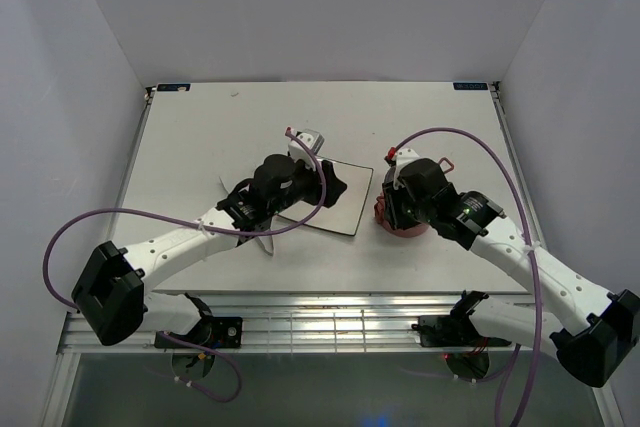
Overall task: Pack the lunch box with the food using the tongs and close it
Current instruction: Close the box lid on the packing box.
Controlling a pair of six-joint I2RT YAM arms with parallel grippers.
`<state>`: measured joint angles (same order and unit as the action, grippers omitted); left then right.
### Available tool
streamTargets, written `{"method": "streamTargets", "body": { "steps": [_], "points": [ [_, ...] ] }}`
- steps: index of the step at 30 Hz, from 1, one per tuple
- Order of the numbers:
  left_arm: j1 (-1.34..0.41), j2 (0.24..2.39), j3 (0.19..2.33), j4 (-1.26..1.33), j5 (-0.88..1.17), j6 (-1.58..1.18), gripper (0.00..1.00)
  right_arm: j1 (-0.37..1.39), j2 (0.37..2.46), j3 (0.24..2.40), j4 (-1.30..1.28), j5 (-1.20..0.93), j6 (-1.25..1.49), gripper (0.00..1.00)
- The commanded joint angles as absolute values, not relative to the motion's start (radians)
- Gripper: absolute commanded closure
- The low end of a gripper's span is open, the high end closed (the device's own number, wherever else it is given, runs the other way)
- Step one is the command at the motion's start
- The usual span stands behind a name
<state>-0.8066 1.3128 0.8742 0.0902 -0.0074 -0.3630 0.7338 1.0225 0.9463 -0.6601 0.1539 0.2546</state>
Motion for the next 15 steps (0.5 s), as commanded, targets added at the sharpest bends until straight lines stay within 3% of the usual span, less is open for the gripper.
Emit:
{"method": "streamTargets", "body": {
  "steps": [1,15],
  "points": [
    [-0.798,1.269,0.861,0.084,-0.037,-0.368,0.28,0.738,1.042,0.959,-0.614,0.152,0.261,0.67],
    [-0.788,1.275,0.854,0.087,-0.044,-0.367,0.28,0.736,1.084,0.960,-0.551,0.178,0.262,0.68]
  ]
}}
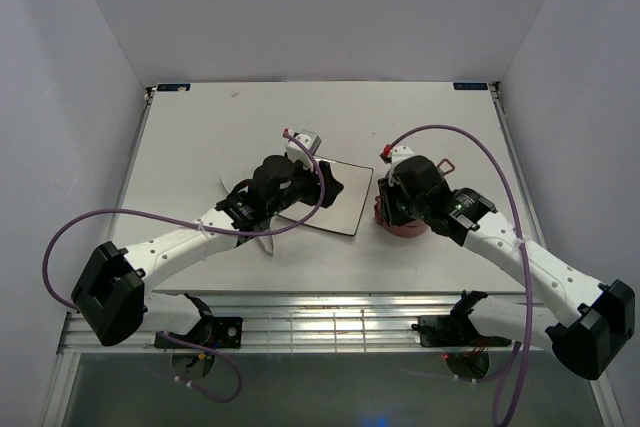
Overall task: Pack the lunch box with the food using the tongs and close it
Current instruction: Close the box lid on the packing box.
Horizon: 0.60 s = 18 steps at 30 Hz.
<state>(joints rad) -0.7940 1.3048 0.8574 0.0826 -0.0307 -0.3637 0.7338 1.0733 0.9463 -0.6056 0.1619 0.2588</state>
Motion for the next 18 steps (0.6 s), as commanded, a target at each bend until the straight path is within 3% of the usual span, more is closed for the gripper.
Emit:
{"method": "streamTargets", "body": {
  "steps": [1,18],
  "points": [
    [-0.787,1.275,0.854,0.089,-0.044,-0.367,0.28,0.738,1.086,0.959,-0.548,0.178,0.262,0.68],
    [-0.787,1.284,0.870,0.084,-0.038,-0.370,0.28,0.738,1.094,0.965,-0.522,0.196,0.258,0.69]
  ]
}}
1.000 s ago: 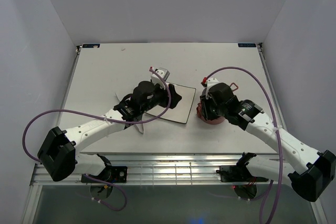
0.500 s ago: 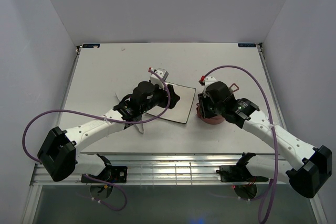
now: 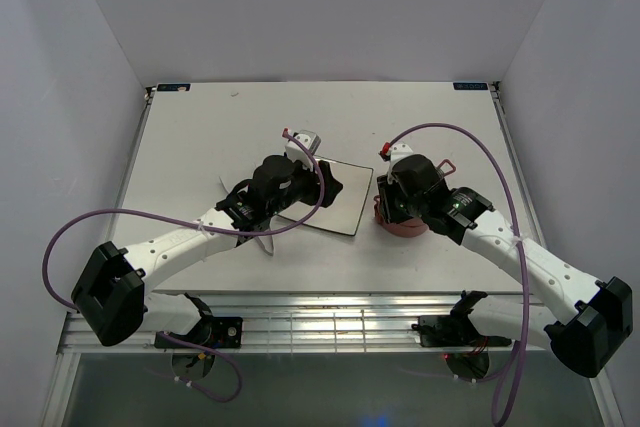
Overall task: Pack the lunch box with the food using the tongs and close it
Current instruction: Close the box lid on the packing box.
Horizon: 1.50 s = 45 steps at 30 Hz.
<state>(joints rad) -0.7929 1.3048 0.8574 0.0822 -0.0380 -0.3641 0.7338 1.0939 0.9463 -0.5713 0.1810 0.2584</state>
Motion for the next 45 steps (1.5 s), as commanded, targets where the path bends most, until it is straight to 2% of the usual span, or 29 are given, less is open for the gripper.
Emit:
{"method": "streamTargets", "body": {
  "steps": [1,36,45],
  "points": [
    [-0.787,1.282,0.868,0.084,-0.037,-0.371,0.28,0.738,1.094,0.963,-0.520,0.195,0.258,0.69],
    [-0.787,1.292,0.868,0.091,-0.038,-0.382,0.28,0.738,1.083,0.948,-0.554,0.175,0.264,0.67],
    [-0.787,1.305,0.867,0.091,-0.057,-0.374,0.28,0.738,1.077,0.922,-0.577,0.178,0.282,0.64]
  ]
}}
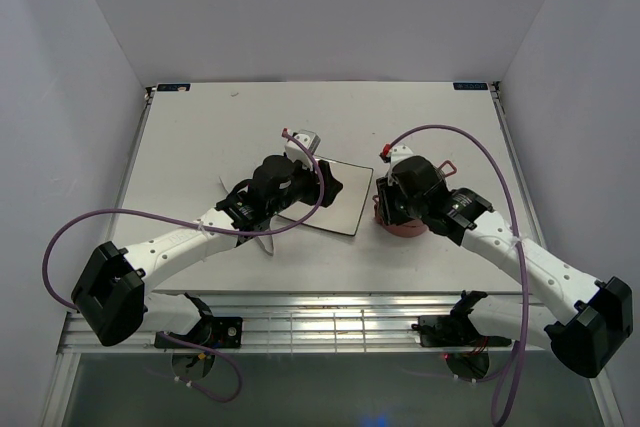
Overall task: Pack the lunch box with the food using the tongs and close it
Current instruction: Close the box lid on the packing box.
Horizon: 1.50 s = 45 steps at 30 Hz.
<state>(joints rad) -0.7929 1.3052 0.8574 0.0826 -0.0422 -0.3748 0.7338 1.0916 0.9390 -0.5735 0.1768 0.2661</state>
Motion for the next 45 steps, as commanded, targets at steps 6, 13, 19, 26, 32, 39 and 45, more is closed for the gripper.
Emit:
{"method": "streamTargets", "body": {
  "steps": [6,13,19,26,32,39,45],
  "points": [
    [-0.787,1.316,0.873,0.100,-0.054,-0.377,0.28,0.738,1.080,0.903,-0.551,0.183,0.282,0.64],
    [-0.787,1.315,0.873,0.094,-0.057,-0.379,0.28,0.738,1.114,0.902,-0.497,0.184,0.272,0.64],
    [-0.787,1.318,0.885,0.083,-0.064,-0.367,0.28,0.738,1.146,0.920,-0.485,0.192,0.267,0.64],
    [-0.787,1.330,0.893,0.092,-0.058,-0.365,0.28,0.738,1.147,0.919,-0.477,0.209,0.267,0.64],
    [-0.785,1.345,0.902,0.094,-0.048,-0.368,0.28,0.738,1.157,0.928,-0.472,0.216,0.265,0.65],
    [-0.787,1.342,0.896,0.098,-0.044,-0.367,0.28,0.738,1.170,0.936,-0.459,0.212,0.264,0.65],
    [-0.787,1.345,0.900,0.101,-0.040,-0.367,0.28,0.738,1.183,0.945,-0.453,0.209,0.264,0.65]
  ]
}}
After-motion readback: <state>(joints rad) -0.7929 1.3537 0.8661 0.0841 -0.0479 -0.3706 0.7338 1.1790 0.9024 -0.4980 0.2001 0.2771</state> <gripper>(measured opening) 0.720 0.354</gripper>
